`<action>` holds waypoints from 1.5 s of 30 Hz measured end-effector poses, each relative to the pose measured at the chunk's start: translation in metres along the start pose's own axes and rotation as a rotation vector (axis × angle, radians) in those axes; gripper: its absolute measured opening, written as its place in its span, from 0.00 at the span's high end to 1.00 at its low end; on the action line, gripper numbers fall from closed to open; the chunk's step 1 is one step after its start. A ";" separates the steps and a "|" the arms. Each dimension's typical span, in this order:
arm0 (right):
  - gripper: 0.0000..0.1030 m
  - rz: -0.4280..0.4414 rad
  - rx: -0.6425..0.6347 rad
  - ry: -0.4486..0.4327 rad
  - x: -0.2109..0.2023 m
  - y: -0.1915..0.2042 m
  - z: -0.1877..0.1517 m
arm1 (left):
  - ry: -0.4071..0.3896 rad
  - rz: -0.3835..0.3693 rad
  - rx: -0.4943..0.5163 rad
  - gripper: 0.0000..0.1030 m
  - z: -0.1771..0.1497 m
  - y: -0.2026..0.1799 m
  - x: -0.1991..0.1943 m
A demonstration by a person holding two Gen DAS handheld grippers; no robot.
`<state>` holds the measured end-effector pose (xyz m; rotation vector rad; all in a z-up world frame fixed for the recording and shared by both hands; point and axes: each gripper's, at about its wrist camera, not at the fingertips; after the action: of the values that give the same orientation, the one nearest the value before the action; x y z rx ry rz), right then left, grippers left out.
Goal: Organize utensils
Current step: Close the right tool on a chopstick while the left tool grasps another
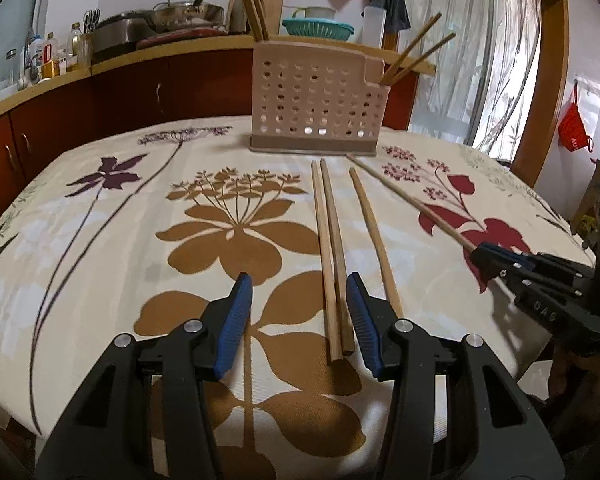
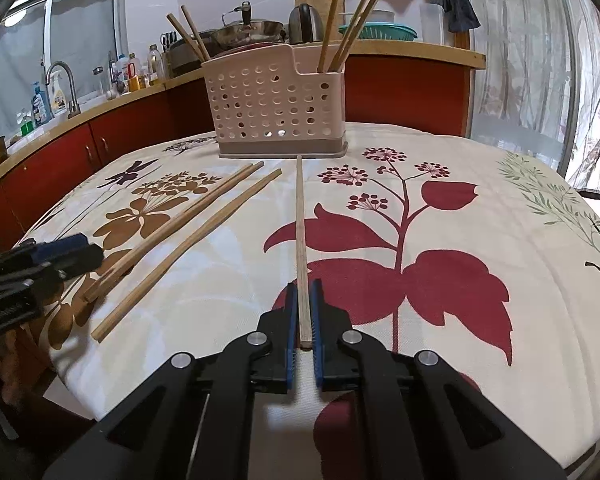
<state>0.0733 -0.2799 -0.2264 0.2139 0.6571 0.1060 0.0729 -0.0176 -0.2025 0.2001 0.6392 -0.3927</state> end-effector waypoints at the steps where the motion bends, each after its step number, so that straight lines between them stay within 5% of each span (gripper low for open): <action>1: 0.93 0.003 0.002 0.001 0.000 -0.001 0.000 | 0.005 0.002 0.003 0.54 0.000 -0.001 0.002; 22: 0.93 0.027 0.025 0.004 0.000 -0.003 0.000 | 0.036 0.031 0.021 0.54 -0.004 -0.001 0.013; 30: 0.93 0.045 0.044 -0.008 -0.001 -0.009 0.000 | -0.021 0.031 0.061 0.78 -0.011 -0.013 0.010; 45: 0.93 0.106 0.049 -0.037 -0.001 -0.016 -0.003 | -0.063 0.023 0.073 0.93 -0.015 -0.019 0.008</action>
<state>0.0715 -0.2947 -0.2318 0.2977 0.6121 0.1871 0.0631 -0.0325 -0.2209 0.2637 0.5610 -0.3988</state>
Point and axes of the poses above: each gripper's, at about its wrist camera, not at the fingertips, and x roughly the way its jaws point, y to its left, z to its top, and after that the axes turned 9 degrees about x, right-handed
